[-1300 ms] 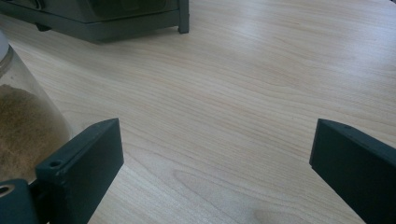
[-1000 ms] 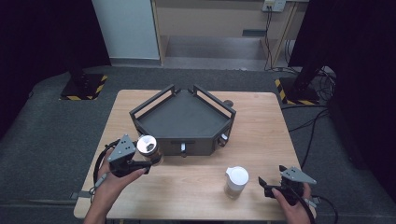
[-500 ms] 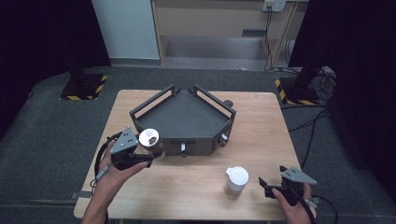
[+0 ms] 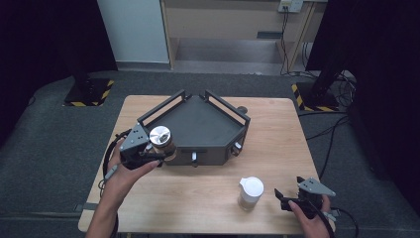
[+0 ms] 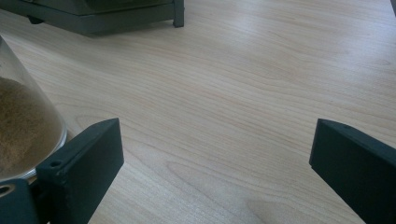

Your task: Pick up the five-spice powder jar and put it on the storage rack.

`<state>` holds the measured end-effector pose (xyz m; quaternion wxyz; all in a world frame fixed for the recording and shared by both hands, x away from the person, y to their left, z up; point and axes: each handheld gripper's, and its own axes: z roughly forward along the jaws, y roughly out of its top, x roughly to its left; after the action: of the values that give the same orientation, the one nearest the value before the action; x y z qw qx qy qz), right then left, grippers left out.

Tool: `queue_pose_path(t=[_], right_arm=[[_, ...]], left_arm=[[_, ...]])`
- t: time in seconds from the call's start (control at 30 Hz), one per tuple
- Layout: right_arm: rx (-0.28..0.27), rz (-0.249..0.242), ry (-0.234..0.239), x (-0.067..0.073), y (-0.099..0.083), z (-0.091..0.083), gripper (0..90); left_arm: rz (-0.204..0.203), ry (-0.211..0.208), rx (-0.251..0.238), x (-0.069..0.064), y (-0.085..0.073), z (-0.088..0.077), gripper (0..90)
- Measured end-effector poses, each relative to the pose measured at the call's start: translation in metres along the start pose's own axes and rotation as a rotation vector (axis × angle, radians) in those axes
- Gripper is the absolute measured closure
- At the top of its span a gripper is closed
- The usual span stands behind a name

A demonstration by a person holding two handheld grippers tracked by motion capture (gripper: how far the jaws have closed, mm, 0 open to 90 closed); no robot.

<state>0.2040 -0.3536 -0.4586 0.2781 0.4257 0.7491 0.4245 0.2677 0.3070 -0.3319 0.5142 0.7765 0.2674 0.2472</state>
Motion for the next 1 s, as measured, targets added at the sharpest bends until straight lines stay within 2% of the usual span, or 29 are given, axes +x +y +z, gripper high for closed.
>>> queue_pose_path(t=[0.13,0.4,0.7,1.0], right_arm=[[0.003,-0.001,0.001,0.0,0.0,0.0,3.5],[0.002,0.0,-0.003,-0.001,0.0,-0.001,3.6],[0.0,0.006,-0.01,-0.003,-0.001,-0.003,3.6],[0.006,0.002,-0.008,-0.002,-0.001,-0.002,3.7]], left_arm=[[0.02,0.004,0.006,0.003,0.01,0.007,30.3],[0.02,0.002,0.013,0.01,0.013,0.018,30.3],[-0.009,0.02,0.002,0.028,0.008,0.025,30.3],[-0.008,0.039,0.016,0.038,0.011,0.033,30.3]])
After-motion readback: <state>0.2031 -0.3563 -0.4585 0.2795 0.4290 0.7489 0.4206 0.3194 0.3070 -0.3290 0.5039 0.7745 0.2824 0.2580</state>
